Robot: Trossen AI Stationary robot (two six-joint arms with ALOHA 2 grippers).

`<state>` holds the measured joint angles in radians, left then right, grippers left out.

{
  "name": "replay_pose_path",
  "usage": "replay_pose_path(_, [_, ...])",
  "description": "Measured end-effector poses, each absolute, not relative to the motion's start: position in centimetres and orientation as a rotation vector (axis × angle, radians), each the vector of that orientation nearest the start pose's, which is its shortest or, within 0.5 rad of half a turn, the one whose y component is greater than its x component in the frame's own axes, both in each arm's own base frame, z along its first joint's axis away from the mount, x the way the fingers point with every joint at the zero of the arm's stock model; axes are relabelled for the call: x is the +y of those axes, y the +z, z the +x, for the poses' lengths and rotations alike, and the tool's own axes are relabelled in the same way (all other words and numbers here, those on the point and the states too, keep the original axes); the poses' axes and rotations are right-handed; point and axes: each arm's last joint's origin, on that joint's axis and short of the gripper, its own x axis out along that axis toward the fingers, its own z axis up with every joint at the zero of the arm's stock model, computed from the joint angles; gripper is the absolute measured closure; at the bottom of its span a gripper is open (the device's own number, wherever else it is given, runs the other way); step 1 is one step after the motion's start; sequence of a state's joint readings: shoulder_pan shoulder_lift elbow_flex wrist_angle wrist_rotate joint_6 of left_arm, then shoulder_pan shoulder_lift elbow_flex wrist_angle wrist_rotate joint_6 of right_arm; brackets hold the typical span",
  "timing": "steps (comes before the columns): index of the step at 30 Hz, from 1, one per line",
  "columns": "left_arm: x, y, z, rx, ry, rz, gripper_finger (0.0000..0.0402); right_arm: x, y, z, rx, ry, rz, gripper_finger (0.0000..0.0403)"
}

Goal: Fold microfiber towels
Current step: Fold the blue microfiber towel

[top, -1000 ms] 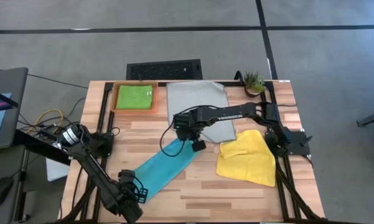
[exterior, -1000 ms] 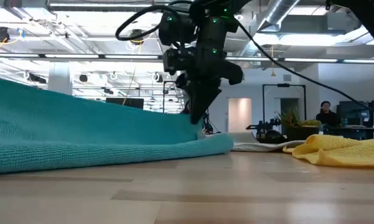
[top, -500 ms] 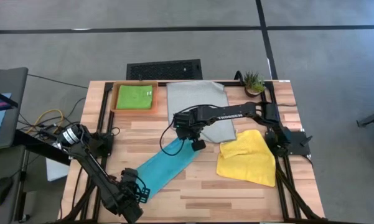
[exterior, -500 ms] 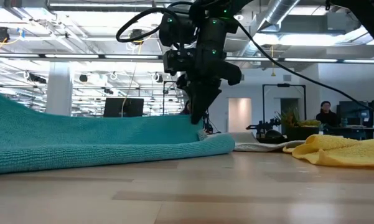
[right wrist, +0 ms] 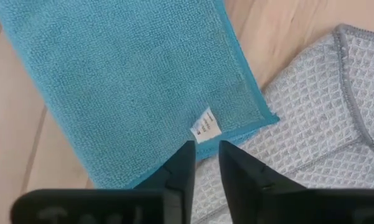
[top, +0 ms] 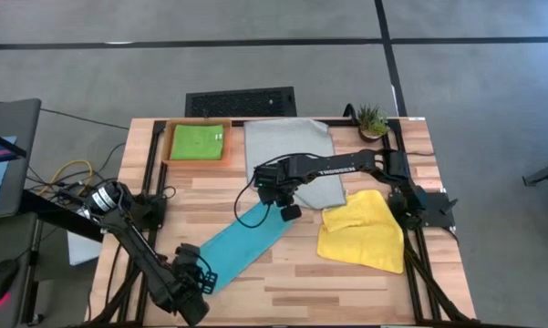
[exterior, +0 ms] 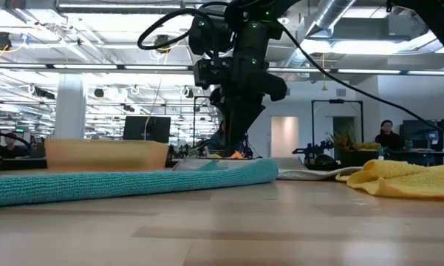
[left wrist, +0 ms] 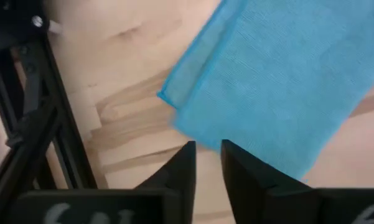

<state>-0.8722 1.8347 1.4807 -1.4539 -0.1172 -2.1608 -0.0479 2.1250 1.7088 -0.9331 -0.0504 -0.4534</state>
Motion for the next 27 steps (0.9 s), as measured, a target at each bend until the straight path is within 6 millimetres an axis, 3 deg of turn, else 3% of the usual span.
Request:
replay_pose_path(9, [-24.1,23.6,20.7,1.155,1.134,-0.744,0.0262,-2.0,19.5,42.4,1.338,0.283,-0.333,0.0251])
replay_pose_path(17, [-27.6,23.2,22.5,1.028,0.609,-0.663,0.0259,-0.5,23.4,39.9,1.373,0.326,-0.334,0.0253])
replay_pose_path(20, [-28.8,21.4,22.9,1.043,0.544,-0.580,0.0259,0.3,25.5,38.9,1.330,0.361,-0.329,0.0257])
replay_pose_path(27, [-30.1,16.7,23.5,1.145,0.592,-0.501,0.0260,2.4,30.1,36.8,1.173,0.400,-0.336,0.0264])
